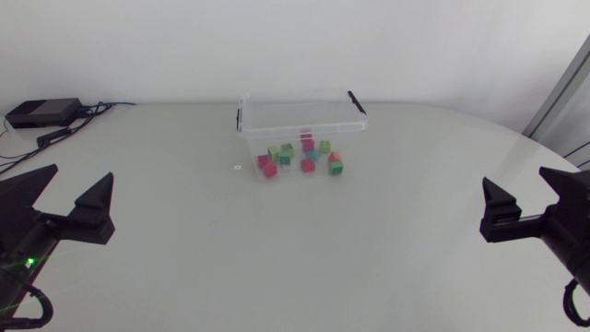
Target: Pick up the duplo bricks and place them in the container
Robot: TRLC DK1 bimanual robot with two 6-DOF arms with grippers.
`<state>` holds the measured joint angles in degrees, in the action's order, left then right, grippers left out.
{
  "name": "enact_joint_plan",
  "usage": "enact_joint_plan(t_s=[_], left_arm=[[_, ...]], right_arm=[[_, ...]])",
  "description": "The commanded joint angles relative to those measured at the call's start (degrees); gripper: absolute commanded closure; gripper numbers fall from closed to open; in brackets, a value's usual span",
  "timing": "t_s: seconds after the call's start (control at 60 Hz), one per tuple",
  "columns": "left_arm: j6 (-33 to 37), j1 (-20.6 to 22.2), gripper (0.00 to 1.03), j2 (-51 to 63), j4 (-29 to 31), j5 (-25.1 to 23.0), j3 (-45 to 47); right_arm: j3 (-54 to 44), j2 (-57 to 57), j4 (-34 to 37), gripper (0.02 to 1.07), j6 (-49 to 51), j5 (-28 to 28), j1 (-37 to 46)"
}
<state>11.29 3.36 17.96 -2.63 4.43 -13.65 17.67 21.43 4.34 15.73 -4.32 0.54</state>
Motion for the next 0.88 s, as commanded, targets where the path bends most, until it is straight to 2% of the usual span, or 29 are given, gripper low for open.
enact_joint_plan(t_s=[0.0, 0.617, 0.867], left_arm=[[-2.4, -0.7, 0.04, -2.2, 0.2, -0.8, 2.6], [-11.2, -3.3, 0.05, -17.7, 2.6, -4.4, 13.5], [-11.3, -3.4, 0.06, -18.0, 2.6, -4.4, 13.6]], right_arm=[[-2.9, -2.5, -1.0, 0.06, -3.0, 0.4, 0.1], [-17.4, -21.1, -4.3, 0.07, -15.5, 4.3, -0.5], [-17.7, -21.4, -4.3, 0.07, -15.7, 4.3, -0.5]])
